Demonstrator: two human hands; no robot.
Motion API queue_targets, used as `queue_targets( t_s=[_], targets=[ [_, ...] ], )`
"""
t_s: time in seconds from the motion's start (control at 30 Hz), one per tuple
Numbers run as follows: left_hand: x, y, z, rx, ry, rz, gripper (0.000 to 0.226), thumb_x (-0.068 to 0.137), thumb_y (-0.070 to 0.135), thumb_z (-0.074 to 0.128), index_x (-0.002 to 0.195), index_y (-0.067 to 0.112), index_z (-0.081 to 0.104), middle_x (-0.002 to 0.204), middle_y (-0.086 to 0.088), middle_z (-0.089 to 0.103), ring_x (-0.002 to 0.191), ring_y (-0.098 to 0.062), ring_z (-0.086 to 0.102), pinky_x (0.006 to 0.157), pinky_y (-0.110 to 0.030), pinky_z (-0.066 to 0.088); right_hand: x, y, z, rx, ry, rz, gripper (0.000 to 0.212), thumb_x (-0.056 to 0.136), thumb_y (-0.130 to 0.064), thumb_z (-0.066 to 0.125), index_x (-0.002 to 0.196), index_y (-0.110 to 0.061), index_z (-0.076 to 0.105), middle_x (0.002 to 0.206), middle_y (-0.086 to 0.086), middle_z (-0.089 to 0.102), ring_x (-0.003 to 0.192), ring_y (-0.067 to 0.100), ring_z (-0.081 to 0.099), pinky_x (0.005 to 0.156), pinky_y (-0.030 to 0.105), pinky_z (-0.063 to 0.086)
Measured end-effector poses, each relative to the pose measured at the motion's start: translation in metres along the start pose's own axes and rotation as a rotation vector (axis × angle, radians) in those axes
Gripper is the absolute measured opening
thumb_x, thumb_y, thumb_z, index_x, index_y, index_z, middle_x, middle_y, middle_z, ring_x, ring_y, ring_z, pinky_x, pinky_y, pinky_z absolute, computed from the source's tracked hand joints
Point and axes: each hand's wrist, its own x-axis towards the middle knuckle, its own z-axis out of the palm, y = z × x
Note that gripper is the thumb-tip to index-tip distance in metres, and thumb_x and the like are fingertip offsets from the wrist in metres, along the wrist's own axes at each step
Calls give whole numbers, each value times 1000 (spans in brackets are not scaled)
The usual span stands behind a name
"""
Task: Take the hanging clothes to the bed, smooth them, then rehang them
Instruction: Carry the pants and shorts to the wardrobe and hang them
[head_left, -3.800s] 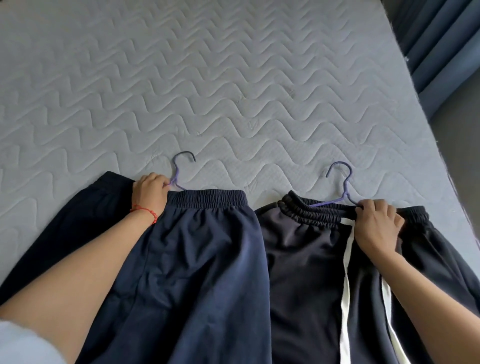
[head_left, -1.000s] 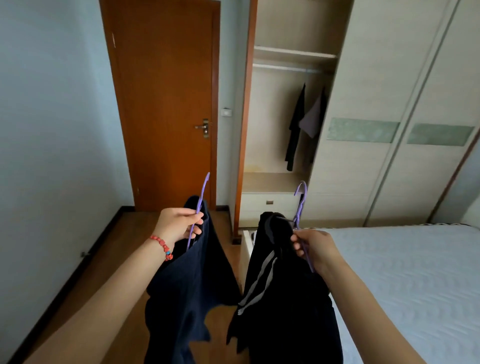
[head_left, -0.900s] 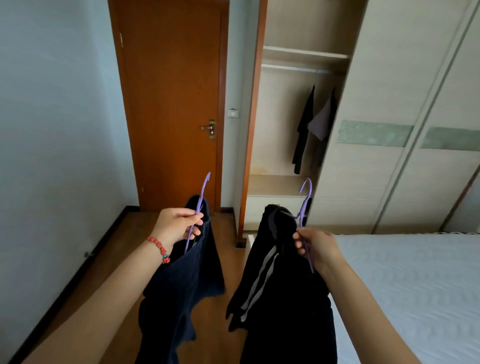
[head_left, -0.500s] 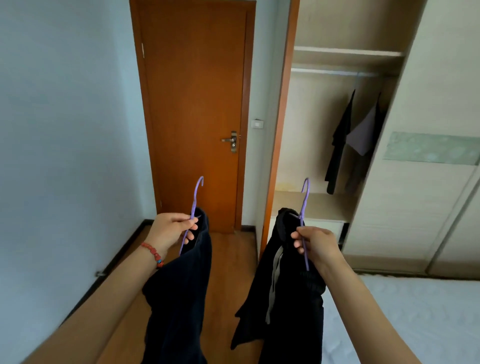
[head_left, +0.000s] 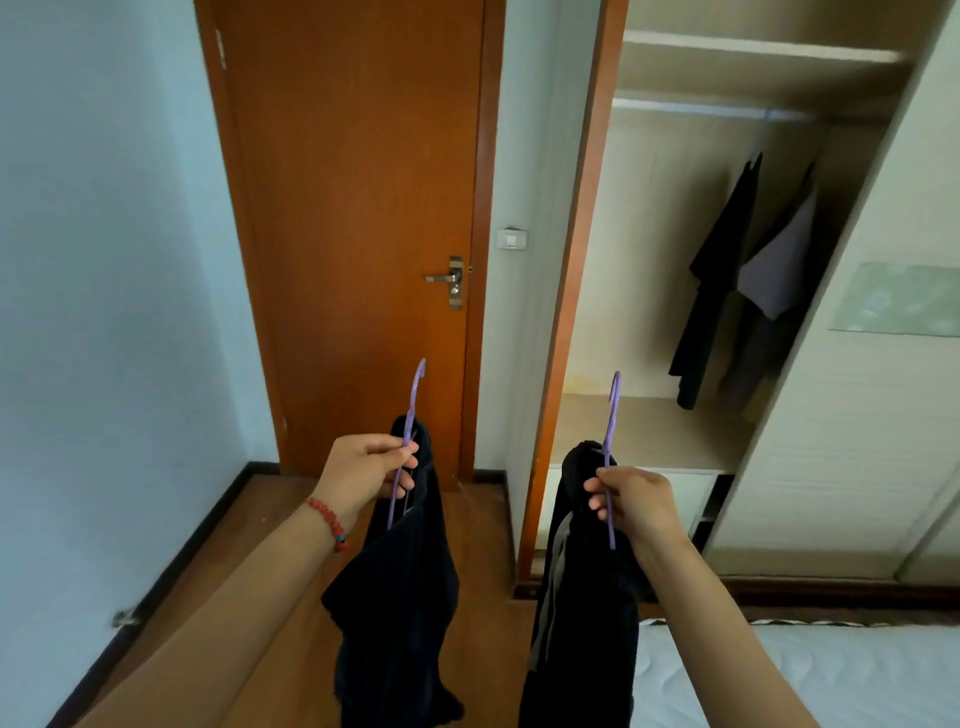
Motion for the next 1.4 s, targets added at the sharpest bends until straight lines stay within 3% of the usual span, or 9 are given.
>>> queue_targets(
  t_s=[0.17, 0.27, 0.43, 0.53, 0.67, 0.87, 0.97, 1.23, 1.4],
  targets=[
    [111, 12, 29, 82, -152, 12, 15, 88, -3, 52, 81, 4, 64, 71, -11, 62, 39, -6, 58, 42, -19, 49, 89, -18, 27, 54, 136, 5, 14, 90, -2, 48, 86, 1, 61, 65, 11, 62, 47, 18, 50, 49, 27, 42],
    [171, 22, 50, 99, -220, 11, 12, 87, -2, 53, 90, -1, 65, 72, -10, 63, 40, -7, 58, 44, -19, 51, 132, -29, 30, 65, 210, 4, 13, 90, -2, 48, 86, 0, 61, 66, 11, 64, 46, 17, 51, 48, 26, 43],
    [243, 24, 99, 128, -371, -4, 15, 87, -1, 54, 83, 9, 66, 72, -8, 65, 45, -10, 59, 51, -23, 54, 195, -35, 21, 111, 340, 34, 12, 89, -1, 50, 93, 5, 59, 51, 6, 65, 31, 10, 50, 36, 19, 39],
    [284, 26, 134, 142, -449, 1, 20, 87, -3, 53, 77, 11, 64, 72, -9, 64, 42, -9, 58, 48, -22, 53, 234, -42, 10, 136, 401, 24, 13, 90, -2, 49, 96, 6, 58, 58, 9, 63, 32, 11, 51, 37, 21, 38],
    [333, 29, 184, 172, -535, 35, 19, 87, -4, 53, 76, 7, 63, 71, -11, 62, 35, -6, 55, 41, -18, 49, 283, -52, -5, 163, 430, -2, 9, 90, -1, 48, 90, 3, 56, 45, 4, 63, 31, 11, 52, 34, 18, 38],
    [398, 46, 258, 218, -672, 51, 18, 87, -2, 54, 76, 7, 64, 71, -11, 62, 37, -7, 57, 39, -18, 48, 353, -89, -28, 138, 447, -12, 11, 90, -2, 47, 87, -1, 57, 58, 8, 65, 37, 12, 58, 38, 19, 44],
    [429, 61, 296, 180, -707, 82, 13, 87, 2, 57, 77, 5, 65, 70, -10, 62, 39, -8, 58, 40, -17, 48, 387, -112, -41, 133, 474, -59, 12, 91, -1, 48, 82, -1, 56, 51, 5, 65, 36, 12, 58, 36, 18, 44],
    [508, 78, 398, 51, -793, 50, 14, 84, -2, 59, 75, 5, 67, 71, -12, 64, 38, -10, 59, 39, -18, 48, 460, -153, -69, 31, 522, -71, 17, 92, -2, 48, 76, -2, 54, 61, 13, 62, 39, 16, 57, 40, 22, 48],
    [563, 83, 460, -3, -865, 44, 16, 84, -2, 58, 72, 6, 66, 68, -10, 63, 36, -8, 58, 38, -17, 47, 513, -176, -86, -29, 610, -120, 18, 91, 0, 50, 73, -2, 55, 51, 8, 62, 37, 15, 58, 39, 20, 48]
  ],
)
